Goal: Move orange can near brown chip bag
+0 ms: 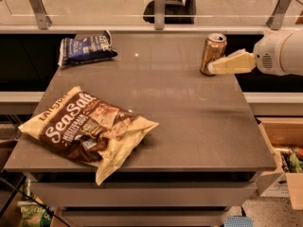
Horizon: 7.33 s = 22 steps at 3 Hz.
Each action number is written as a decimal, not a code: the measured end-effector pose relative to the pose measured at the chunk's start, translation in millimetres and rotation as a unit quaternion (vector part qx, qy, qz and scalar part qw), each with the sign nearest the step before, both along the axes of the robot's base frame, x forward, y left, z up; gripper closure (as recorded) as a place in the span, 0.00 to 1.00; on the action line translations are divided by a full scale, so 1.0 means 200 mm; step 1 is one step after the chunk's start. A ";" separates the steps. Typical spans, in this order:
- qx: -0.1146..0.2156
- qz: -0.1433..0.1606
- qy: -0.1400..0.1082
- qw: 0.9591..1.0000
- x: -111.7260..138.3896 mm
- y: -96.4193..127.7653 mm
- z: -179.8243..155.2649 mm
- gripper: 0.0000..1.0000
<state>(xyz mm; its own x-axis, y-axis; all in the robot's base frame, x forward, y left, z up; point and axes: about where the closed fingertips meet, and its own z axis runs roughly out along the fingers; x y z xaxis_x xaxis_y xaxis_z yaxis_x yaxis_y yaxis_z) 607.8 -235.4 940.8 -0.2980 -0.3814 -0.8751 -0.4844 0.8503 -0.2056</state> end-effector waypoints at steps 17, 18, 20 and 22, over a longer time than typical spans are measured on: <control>0.095 0.090 -0.029 0.991 0.36 0.37 -0.01 1.00; 0.100 0.115 -0.039 0.988 0.28 0.45 0.01 1.00; 0.111 0.175 -0.053 0.977 0.12 0.66 0.02 1.00; 0.110 0.201 -0.051 0.972 -0.02 0.87 -0.02 1.00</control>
Offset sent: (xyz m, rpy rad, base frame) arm 0.0523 0.0103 -0.0152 0.1501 -0.1353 0.0518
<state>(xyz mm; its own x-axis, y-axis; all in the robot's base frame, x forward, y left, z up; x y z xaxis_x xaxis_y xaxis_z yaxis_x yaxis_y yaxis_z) 603.5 -61.9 937.2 -0.0707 -0.2489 -0.9660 -0.7733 0.6254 -0.1045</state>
